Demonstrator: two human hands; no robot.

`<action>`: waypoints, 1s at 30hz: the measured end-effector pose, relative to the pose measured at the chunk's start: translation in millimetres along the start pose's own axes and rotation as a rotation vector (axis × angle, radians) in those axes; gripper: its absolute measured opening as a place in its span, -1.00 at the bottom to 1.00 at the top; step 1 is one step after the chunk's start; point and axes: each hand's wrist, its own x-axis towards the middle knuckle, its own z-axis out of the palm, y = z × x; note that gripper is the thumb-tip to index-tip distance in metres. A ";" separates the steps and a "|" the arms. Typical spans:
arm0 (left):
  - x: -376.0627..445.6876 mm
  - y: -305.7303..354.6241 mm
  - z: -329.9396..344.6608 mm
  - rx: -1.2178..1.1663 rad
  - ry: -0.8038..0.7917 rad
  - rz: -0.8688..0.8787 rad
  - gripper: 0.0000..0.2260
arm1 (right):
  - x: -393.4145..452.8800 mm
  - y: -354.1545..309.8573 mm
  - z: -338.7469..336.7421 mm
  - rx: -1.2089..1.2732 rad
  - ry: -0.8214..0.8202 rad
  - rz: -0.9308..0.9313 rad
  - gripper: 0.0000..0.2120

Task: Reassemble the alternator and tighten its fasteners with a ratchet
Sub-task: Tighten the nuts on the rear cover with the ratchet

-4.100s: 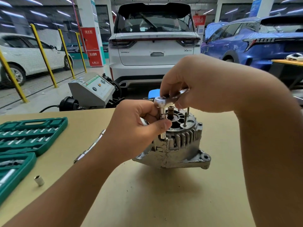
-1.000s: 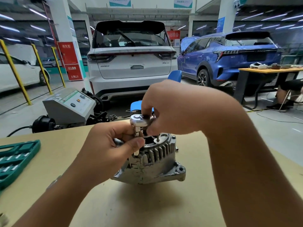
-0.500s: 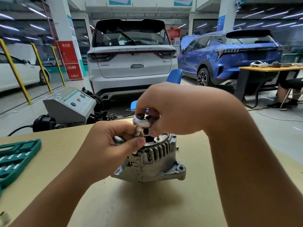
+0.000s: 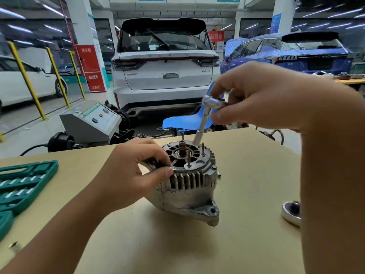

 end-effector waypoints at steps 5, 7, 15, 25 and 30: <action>-4.4 -12.4 -5.5 0.101 0.061 -0.065 -0.87 | -1.8 5.0 -1.2 -0.021 -0.050 0.029 -0.80; -4.7 -14.3 -4.3 0.098 0.082 -0.096 -0.82 | -1.1 2.9 0.8 -0.014 -0.083 0.024 -0.80; -5.4 -1.0 8.0 0.015 0.200 -0.027 -0.87 | 4.8 -4.1 11.8 -0.073 -0.201 -0.009 -0.76; -8.9 -3.9 10.9 -0.177 0.195 -0.153 -0.67 | 14.6 -18.5 29.2 -0.055 -0.193 -0.110 -0.73; -9.0 -2.7 10.7 -0.169 0.172 -0.178 -0.66 | 10.5 -21.7 28.9 -0.084 -0.274 -0.138 -0.72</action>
